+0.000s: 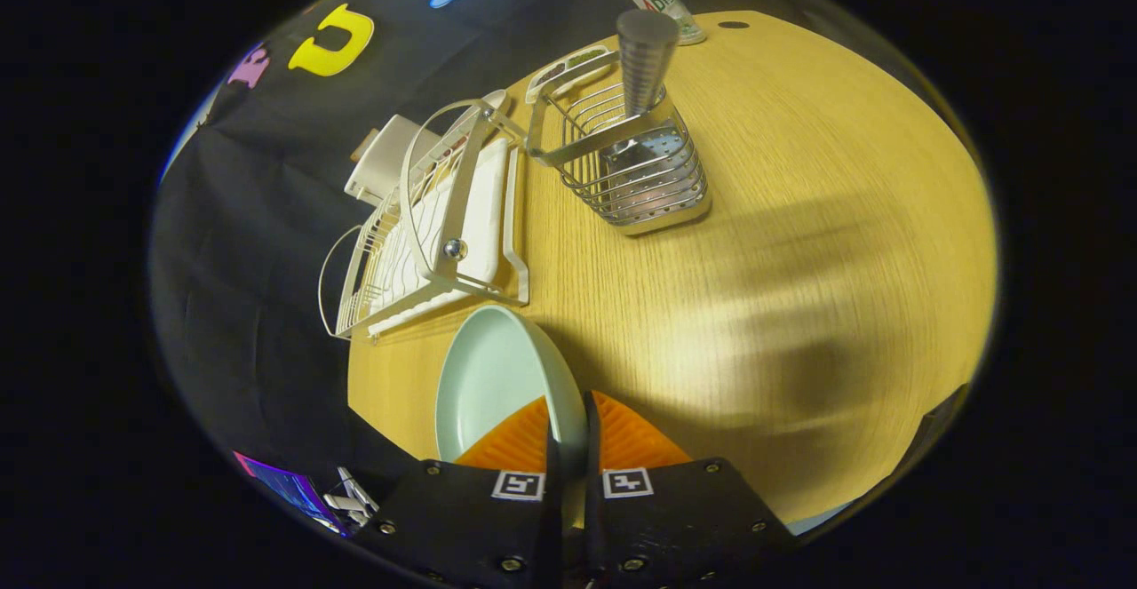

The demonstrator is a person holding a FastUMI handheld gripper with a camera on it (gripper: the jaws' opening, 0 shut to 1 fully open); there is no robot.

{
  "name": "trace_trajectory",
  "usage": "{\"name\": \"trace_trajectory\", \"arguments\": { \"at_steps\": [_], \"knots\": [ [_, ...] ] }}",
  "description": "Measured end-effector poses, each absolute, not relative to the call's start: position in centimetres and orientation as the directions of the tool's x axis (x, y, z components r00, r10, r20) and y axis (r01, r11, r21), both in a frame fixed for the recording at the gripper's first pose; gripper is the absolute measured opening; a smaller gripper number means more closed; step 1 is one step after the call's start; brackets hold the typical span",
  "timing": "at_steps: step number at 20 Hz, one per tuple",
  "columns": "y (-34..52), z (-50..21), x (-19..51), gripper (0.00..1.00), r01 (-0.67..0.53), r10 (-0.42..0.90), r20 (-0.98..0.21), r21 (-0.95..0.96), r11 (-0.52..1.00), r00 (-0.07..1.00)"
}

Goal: Take the plate from the dish rack, then take the spoon from the basket and place it into the plate.

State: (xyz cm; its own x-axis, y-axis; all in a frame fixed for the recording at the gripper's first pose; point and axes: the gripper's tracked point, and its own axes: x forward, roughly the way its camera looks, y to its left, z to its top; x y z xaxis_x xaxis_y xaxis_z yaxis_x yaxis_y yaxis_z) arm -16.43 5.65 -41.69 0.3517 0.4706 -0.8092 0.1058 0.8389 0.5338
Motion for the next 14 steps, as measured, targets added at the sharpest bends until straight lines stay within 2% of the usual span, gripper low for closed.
{"name": "trace_trajectory", "arguments": {
  "at_steps": [2, 4, 5, 6, 10, 14],
  "knots": [
    [5.1, -41.7, -15.9, 0.14, 0.072, 0.431, -0.818, 0.492, 0.868, 0.381],
    [4.3, -40.8, -15.2, 0.25, -0.027, 0.395, -0.813, 0.425, 0.905, 0.428],
    [4.2, -40.0, -15.0, 0.37, -0.079, 0.395, -0.799, 0.405, 0.911, 0.453],
    [4.0, -39.1, -14.9, 0.61, -0.127, 0.400, -0.784, 0.389, 0.913, 0.475],
    [2.8, -34.4, -13.7, 0.62, -0.241, 0.400, -0.647, 0.324, 0.915, 0.649],
    [0.5, -31.7, -13.7, 0.62, -0.256, 0.352, -0.553, 0.245, 0.935, 0.755]
  ]
}}
